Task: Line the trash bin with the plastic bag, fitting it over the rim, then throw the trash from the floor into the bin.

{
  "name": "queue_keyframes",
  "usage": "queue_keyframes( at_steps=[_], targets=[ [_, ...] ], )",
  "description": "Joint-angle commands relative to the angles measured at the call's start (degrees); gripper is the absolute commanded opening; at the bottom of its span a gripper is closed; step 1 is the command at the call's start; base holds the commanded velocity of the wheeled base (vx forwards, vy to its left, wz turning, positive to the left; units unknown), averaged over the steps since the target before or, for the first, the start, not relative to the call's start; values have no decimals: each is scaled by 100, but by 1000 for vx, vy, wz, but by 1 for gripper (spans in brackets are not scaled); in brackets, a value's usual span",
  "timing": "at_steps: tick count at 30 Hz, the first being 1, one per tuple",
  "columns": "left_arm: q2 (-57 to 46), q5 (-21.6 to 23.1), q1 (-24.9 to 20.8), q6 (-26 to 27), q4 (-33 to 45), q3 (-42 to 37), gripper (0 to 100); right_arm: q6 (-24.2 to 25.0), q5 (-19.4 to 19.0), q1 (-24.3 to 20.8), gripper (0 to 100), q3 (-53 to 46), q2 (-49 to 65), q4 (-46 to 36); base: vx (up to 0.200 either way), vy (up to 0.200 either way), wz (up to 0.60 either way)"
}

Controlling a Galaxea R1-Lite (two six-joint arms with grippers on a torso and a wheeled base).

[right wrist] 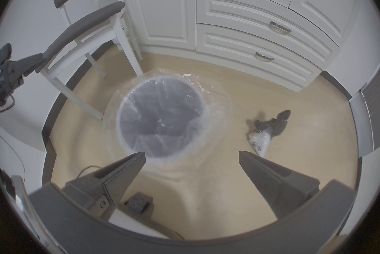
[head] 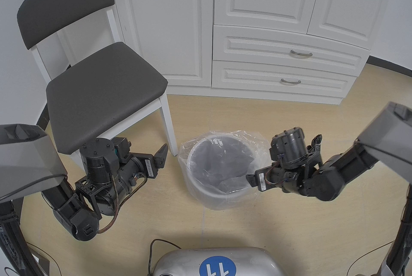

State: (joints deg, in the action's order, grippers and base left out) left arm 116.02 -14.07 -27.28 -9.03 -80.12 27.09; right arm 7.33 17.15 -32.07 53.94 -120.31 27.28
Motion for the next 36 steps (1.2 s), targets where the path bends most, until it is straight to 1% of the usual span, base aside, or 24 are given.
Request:
queue_keyframes(
  at_steps=[1,4,6,7,8,10,14,20,23,26,36],
  targets=[
    [9,1,-5,-2,-4,7,100,261,166,-326,100,239,-1346,823,0,0,0],
    [0,-8,-14,-2,-4,33,100,199,280,-352,100,178,-1443,849,0,0,0],
    [0,-8,-14,-2,-4,42,100,-12,289,-282,100,46,-1276,480,0,0,0],
    [0,-8,-14,-2,-4,42,100,-38,289,-273,100,37,-1241,427,0,0,0],
    [0,-8,-14,-2,-4,42,100,-144,289,-220,100,-42,-1065,163,0,0,0],
    [-27,-8,-14,-2,-4,33,100,-161,289,-212,100,-77,-951,-12,0,0,0],
    [-53,-26,-14,-2,-4,-2,100,-179,289,-220,100,-191,-784,-30,0,0,0],
    [-114,-26,-14,7,-4,-11,100,-232,289,-405,100,-490,-458,-56,0,0,0],
    [-88,-26,-14,42,-4,-11,100,-487,289,-466,100,-675,-414,-30,0,0,0],
    [-79,-26,-14,42,-4,-11,100,-601,289,-537,100,-798,-397,-30,0,0,0],
    [-88,-26,-14,42,-4,-19,100,-777,289,-862,100,-1149,-230,-12,0,0,0]
  ],
)
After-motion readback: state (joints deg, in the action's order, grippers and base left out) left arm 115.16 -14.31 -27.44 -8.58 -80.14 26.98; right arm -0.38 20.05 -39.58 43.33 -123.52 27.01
